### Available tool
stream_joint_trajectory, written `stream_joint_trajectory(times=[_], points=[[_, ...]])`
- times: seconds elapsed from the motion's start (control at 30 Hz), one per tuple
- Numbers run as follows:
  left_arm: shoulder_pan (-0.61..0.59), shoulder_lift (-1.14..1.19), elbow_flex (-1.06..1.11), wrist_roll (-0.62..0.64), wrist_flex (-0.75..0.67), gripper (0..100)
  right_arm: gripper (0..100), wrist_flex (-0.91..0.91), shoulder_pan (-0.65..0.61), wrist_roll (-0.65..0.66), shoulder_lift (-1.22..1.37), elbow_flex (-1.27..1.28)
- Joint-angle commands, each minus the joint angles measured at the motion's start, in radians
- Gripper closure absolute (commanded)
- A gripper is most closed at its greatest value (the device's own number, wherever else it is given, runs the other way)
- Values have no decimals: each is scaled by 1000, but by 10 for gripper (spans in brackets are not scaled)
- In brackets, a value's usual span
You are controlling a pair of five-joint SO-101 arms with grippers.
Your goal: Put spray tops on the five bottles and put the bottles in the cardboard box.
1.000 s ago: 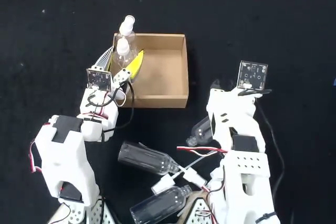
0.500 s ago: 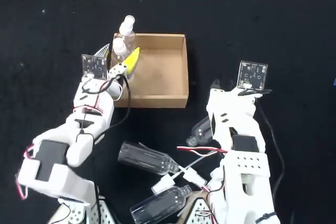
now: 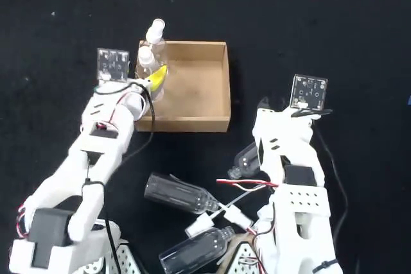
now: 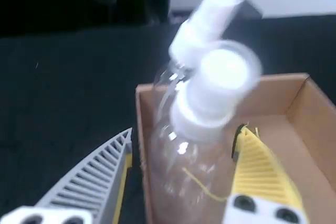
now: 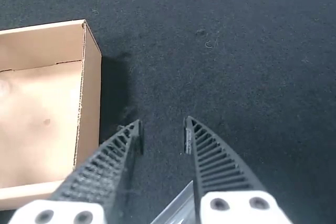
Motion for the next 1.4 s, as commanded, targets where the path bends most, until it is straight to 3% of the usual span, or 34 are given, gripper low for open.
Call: stream_joint_trajectory(times=[0.0, 0.3, 0.93, 1.2, 1.37], points=[[-35, -89, -131, 5, 284, 715, 878, -34, 26, 12, 1, -8], [-19, -120, -254, 5, 565, 715, 878, -34, 25, 12, 2, -8], [4, -120, -303, 5, 605, 711, 878, -34, 25, 12, 4, -7], [-5, -112, -529, 5, 1017, 713, 878, -34, 25, 12, 4, -7], [1, -109, -590, 3, 1140, 714, 878, -34, 25, 12, 4, -7]])
